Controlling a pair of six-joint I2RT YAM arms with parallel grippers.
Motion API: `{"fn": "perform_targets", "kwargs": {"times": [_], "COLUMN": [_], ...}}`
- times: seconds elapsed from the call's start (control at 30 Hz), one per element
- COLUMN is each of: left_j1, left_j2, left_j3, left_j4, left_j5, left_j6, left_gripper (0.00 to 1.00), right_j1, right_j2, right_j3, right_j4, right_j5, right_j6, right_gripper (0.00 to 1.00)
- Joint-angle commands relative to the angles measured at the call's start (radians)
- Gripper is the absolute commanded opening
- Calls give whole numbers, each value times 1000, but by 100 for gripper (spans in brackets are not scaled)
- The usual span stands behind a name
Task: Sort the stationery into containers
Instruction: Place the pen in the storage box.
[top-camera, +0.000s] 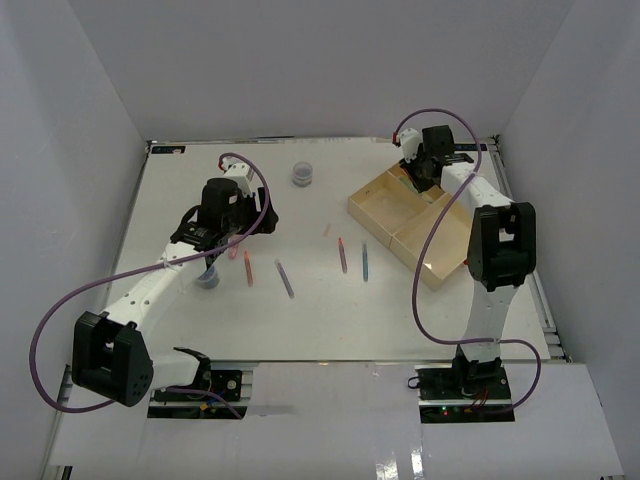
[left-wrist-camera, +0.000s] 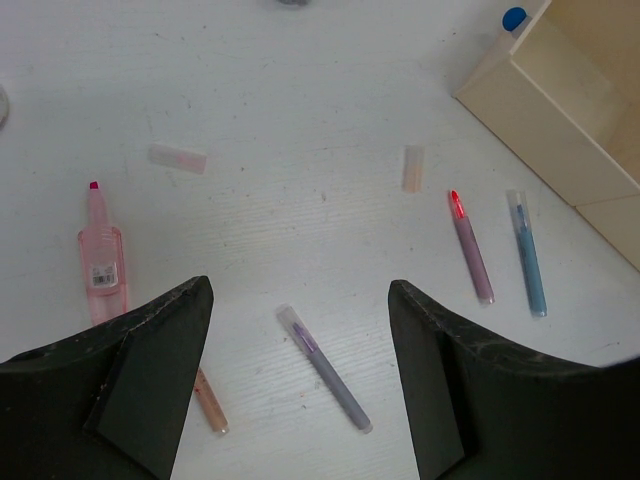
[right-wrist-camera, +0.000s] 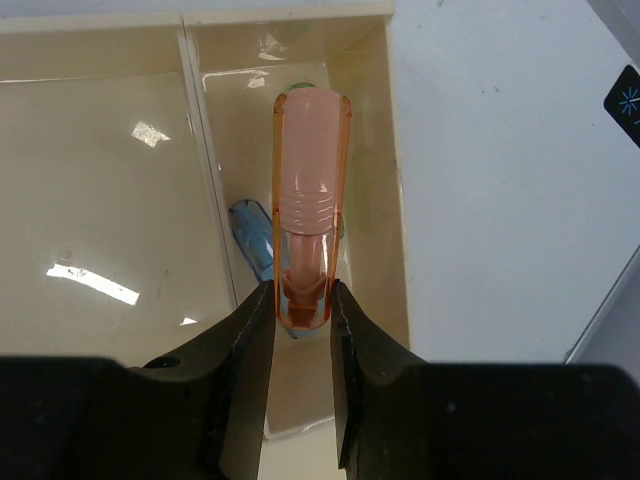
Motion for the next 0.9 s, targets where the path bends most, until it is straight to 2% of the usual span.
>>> {"fn": "perform_targets", "kwargs": {"times": [0.0,0.1,0.23,0.37,0.4,0.43,0.5,0.57,0.8,0.87], "left_j1": [6,6,6,6,6,6,6,6,6,6], "left_j2": [-17,-15,-10,-10,-12,-12,-10,-10,-17,-18], "left_j3": [-1,-1,-1,-2,-2,-2,-2,-4,-4,-5], "left_j4": [18,18,18,18,18,18,18,18,18,17], "left_j5": [-11,-12,-10,-15,-16,-19,-19,-21,-21,-22], "left_j6": [11,11,11,13,11,11,11,11,6,0], "left_gripper": [82,82,82,82,82,82,82,82,82,82], "right_j1": [-7,-7,-12,-16,-16,-16,-16,-16,-16,-15], "right_j2": [13,42,71,74,73,69,57,46,-12,-79], "right_j3": [41,52,73,81,82,84,87,85,70,62], "right_j4": [72,78,76,87,87,87,86,86,84,83], "right_j5": [-39,-25,-30,-36,-45,-48,-50,-56,-59,-53], "right_j6": [-28,-33,-38,-30,-30,-28,-25,-25,-15,14], "right_gripper": [8,8,16,29,36,37,48,54,56,56]}}
